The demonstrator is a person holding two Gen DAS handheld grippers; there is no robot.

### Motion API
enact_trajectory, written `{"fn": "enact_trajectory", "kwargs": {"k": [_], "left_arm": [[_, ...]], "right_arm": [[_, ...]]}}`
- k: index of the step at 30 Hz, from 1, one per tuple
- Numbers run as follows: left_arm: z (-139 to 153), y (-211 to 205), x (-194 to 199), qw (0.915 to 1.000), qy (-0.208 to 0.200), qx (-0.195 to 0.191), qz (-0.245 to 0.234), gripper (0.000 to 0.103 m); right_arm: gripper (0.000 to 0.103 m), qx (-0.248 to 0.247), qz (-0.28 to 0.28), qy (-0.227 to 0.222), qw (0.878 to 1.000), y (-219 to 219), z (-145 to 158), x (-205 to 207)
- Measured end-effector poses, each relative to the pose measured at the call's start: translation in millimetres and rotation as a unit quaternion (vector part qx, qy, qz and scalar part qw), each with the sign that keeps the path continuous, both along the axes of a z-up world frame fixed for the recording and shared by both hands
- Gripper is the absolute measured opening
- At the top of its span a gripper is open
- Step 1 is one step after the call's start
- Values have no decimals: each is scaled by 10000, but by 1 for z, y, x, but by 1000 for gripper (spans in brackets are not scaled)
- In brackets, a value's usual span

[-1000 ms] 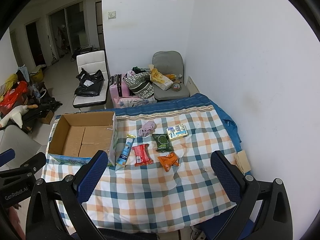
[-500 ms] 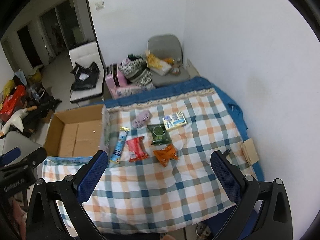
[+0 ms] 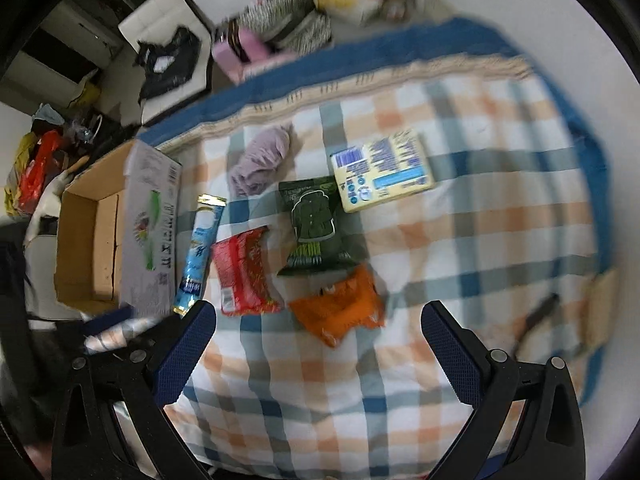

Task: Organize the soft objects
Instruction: 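Grasp the red snack bag with the left tool while the right tool grasps the green Deeyeo pack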

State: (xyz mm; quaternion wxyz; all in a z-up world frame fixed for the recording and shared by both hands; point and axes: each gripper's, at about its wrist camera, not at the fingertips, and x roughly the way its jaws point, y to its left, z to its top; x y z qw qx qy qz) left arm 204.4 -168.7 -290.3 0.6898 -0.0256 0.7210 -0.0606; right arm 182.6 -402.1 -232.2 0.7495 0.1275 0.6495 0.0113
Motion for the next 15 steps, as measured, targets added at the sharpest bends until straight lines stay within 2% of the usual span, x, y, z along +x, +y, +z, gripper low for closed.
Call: {"fn": "enact_trajectory", "kwargs": {"k": [5,9,13,14,15], "left_arm": [[-54,-10,14,9989,437,80,143,72],[-87,-11,24,9970,697,186,279,72],[-105,-9,28,9958,822,233,318,72],[-109,-8,28,9957,826,243,328,70],[-114,-7,28,9956,832,253,347,60]], "right_arm": [[98,463,25,623,9970,-4,-67,54],[77,454,172,1290,9905,10,-114,78],[62,534,195,1672,9843,22,-143,88],[60,517,181,1736,9833,25,-151,91],[54,491,174,1779,9827,28,-156,93]]}}
